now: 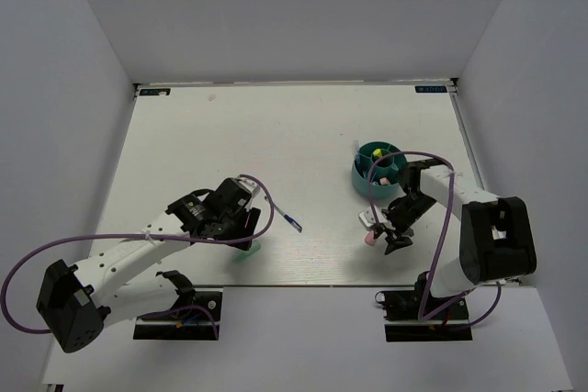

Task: Sort the stationery into containers
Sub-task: Pick up the stationery from the center of the board.

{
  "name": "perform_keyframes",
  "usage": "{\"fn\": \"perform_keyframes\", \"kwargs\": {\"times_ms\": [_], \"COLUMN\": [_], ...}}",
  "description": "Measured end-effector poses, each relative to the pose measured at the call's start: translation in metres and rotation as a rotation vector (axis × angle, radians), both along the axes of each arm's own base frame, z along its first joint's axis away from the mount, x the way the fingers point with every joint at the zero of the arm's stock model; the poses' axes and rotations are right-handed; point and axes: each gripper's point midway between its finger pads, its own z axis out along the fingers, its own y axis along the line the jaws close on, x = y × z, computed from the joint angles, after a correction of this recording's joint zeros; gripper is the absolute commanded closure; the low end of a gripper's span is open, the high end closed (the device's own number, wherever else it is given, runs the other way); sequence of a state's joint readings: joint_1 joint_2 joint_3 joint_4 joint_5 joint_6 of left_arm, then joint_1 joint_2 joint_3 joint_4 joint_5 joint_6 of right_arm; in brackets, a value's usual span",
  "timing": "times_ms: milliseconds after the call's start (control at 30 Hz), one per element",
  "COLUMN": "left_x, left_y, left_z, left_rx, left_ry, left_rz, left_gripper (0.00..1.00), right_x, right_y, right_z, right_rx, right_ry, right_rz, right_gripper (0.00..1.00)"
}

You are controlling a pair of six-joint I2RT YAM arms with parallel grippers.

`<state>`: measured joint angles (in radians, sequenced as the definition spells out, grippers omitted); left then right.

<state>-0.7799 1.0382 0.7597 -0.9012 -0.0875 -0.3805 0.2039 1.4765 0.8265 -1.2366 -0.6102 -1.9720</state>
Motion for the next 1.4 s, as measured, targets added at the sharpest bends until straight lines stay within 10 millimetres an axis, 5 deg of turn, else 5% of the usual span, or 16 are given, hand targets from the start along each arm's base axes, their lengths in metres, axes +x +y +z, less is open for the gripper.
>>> {"fn": "perform_keyframes", "kwargs": {"times_ms": [600, 767, 1233, 1400], "left_x": [-0.001, -0.002, -0.005, -0.006], "left_y": [-0.002, -0.002, -0.003, -0.001], "left_z": [0.000, -0.001, -0.002, -0.007], "left_rx": [-0.031, -0.034, -0.047, -0.042], "left_ry": [-0.003, 0.001, 0.004, 0.011], "left_rz": [-0.013, -0.016, -0.020, -0.020], "left_gripper": [0.29, 0.29, 0.29, 0.29], "right_x": [0.049, 0.050, 0.041, 0.039], "right_y": [0.008, 0.007, 0.001, 0.001], "right_z": [-0.035, -0.037, -0.040, -0.041], "right_rx": [-0.028, -0.043, -0.096, -0.098], "right_ry": [-0.296, -0.309, -0.211, -0.232], "right_rz": [0.094, 0.103, 0.134, 0.142], "right_gripper": [0.41, 0.45, 0.66, 0.92]}}
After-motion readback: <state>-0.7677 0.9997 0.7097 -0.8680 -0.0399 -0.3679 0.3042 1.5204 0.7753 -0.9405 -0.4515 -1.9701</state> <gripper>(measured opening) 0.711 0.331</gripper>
